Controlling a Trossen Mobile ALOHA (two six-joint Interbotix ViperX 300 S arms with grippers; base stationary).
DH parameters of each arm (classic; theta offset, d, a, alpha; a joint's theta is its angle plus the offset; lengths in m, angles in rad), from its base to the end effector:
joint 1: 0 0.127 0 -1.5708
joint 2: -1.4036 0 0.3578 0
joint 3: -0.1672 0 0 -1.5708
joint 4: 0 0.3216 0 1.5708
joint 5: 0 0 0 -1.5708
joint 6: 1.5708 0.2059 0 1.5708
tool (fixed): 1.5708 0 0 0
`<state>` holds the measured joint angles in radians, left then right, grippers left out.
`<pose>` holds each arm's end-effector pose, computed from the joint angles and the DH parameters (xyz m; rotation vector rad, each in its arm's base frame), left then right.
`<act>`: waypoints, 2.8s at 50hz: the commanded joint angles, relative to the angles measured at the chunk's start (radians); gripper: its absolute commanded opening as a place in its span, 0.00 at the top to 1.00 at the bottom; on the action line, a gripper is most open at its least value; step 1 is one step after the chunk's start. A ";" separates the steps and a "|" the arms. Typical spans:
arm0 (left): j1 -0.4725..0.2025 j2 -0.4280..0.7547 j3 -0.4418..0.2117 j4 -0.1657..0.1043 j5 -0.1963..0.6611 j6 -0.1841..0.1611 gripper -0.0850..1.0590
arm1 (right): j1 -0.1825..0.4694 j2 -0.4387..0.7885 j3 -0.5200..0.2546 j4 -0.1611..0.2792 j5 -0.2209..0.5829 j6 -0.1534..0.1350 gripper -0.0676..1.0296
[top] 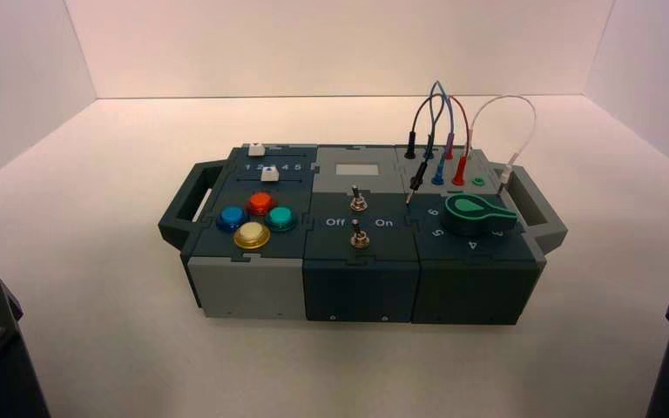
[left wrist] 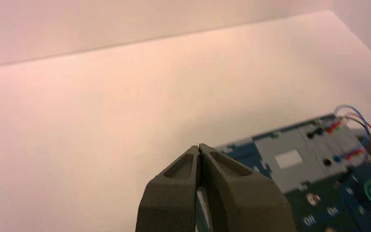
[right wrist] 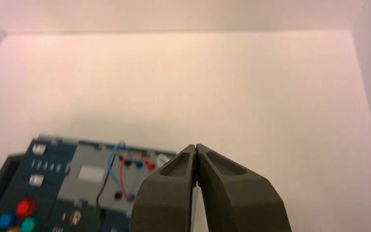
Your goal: Flip the bottom switch on with the right gripper.
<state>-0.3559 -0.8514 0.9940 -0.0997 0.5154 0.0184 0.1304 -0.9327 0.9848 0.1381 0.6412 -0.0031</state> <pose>0.2357 -0.0984 0.2331 0.0358 0.6652 -0.3676 0.2275 0.0469 0.2378 0.0866 0.7000 0.1669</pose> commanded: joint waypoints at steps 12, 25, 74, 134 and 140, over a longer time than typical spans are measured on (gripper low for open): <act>-0.012 0.003 0.005 -0.028 0.023 -0.011 0.95 | 0.014 -0.084 0.018 0.026 0.012 -0.002 0.96; -0.014 0.015 0.002 -0.031 0.074 -0.012 0.95 | 0.014 -0.100 0.060 0.032 0.011 -0.002 0.96; -0.032 0.419 -0.097 -0.054 0.196 -0.041 0.95 | 0.322 0.152 0.023 0.147 0.014 0.006 0.96; -0.049 0.709 -0.051 -0.167 0.107 -0.067 0.95 | 0.569 0.545 -0.106 0.423 0.005 0.031 0.96; -0.049 0.709 -0.038 -0.167 0.083 -0.072 0.95 | 0.571 0.554 -0.103 0.436 0.000 0.044 0.96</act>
<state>-0.4019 -0.1350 0.9587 -0.2654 0.6182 -0.0491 0.6918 -0.3774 0.9004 0.5599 0.6504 0.0276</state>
